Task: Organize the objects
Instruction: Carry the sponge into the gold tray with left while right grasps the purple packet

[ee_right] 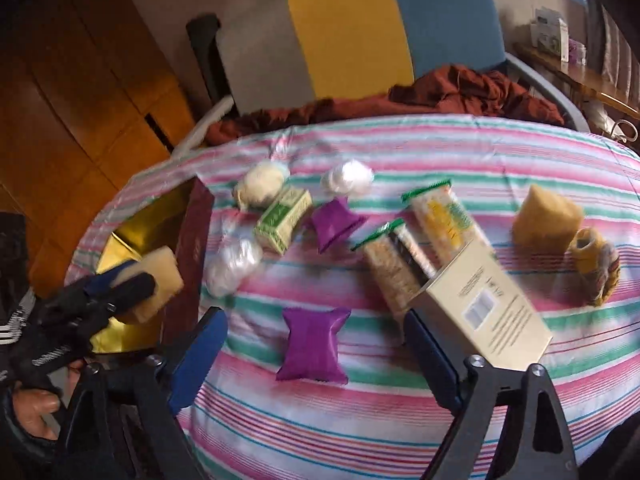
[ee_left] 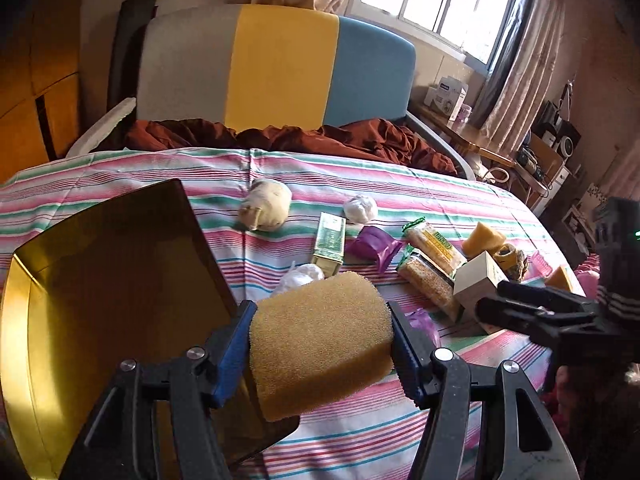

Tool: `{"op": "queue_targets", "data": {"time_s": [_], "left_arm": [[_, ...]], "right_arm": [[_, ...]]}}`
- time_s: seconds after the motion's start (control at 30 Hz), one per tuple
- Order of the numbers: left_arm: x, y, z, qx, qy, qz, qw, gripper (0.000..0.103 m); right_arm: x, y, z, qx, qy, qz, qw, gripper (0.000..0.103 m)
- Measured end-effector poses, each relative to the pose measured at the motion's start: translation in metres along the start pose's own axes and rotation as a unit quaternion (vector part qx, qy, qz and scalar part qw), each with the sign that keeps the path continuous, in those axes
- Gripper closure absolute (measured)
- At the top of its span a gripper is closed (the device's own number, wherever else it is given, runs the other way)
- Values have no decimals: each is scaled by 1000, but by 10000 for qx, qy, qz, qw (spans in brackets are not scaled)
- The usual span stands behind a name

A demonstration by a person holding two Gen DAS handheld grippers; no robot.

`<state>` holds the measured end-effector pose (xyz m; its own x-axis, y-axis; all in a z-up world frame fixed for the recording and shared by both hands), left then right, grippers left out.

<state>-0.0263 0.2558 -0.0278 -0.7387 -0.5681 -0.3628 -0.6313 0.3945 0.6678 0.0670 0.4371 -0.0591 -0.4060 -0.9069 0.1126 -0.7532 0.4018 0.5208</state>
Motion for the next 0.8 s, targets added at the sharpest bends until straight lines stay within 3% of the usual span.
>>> {"op": "queue_targets", "data": {"time_s": [0.07,0.23,0.3,0.37,0.4,0.8], "left_arm": [[9,-2,-12,-95,82,-72,9999,39],[37,-16,-40,-269,283,-322,9987,38],[52,-21,-49,-338,426,-442,9975,38],[67,-28,-58,-388,565,-588,9959,38],[73,-32,-62,-412,647,-649,9949,38],[148,-78,-103,-478,1731,-1217,9762,38]], "right_arm": [[8,-4,22,355,-290,-117,9989,25],[19,-11,57,772,-462,-445,9950,33],[22,-14,66,904,-443,-513,9936,41],[26,-17,73,924,-568,-684,9917,60],[27,-16,73,836,-728,-773,9908,60],[31,-20,69,722,-862,-1117,9874,63]]}}
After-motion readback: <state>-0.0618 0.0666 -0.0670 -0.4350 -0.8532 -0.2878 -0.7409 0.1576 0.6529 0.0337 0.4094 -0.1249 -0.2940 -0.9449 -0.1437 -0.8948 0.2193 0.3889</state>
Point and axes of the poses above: each gripper's, at about its wrist camera, not at the fingertips, and z roughly the way its jaws point, x to its left, y to its top, the point moved 4 cm from there along z, roughly the way its jaws point, and after that the axes turned 12 degrees about -y, right-handed, at the moved point
